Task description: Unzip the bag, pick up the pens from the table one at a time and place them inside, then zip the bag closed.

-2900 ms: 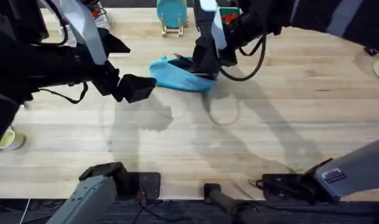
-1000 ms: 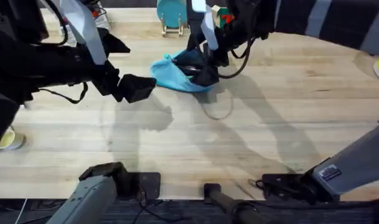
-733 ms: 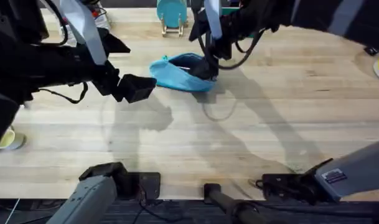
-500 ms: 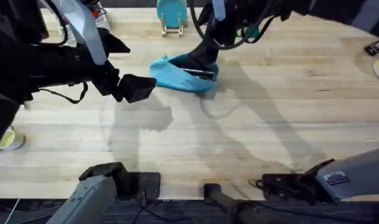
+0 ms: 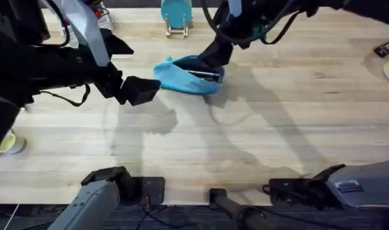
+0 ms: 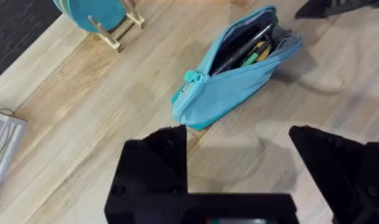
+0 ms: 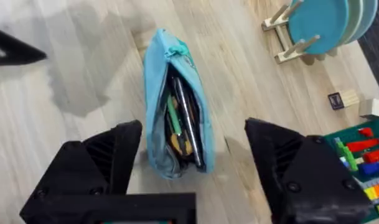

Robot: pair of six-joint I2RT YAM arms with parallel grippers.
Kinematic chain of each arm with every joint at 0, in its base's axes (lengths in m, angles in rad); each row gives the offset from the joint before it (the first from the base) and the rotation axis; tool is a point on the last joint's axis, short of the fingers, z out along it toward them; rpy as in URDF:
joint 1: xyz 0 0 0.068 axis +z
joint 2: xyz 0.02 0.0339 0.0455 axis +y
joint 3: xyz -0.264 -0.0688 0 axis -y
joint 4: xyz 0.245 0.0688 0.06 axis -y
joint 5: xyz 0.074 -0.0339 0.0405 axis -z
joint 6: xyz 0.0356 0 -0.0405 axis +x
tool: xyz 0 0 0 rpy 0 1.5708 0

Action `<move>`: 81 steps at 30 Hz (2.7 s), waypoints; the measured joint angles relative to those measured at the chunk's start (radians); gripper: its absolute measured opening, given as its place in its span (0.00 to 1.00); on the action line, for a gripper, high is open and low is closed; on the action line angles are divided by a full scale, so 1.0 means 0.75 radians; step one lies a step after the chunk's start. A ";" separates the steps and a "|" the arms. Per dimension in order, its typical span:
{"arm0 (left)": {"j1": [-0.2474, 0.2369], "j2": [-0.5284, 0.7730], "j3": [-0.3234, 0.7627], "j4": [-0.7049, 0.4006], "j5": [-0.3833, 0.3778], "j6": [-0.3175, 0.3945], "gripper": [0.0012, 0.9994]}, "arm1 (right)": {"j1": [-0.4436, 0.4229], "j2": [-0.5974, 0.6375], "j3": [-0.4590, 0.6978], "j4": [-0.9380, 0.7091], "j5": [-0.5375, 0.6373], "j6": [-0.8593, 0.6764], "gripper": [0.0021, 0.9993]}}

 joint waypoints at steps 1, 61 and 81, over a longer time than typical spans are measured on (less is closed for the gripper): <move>0.000 0.000 0.000 0.000 0.000 0.000 0.99 | 0.000 -0.013 0.000 -0.009 0.001 0.001 1.00; 0.332 0.067 0.000 0.080 0.192 0.006 0.99 | 0.022 -0.154 0.000 -0.067 0.204 0.317 1.00; 0.501 0.518 0.000 0.175 0.479 0.238 0.99 | 0.174 -0.024 0.016 0.320 0.215 0.609 1.00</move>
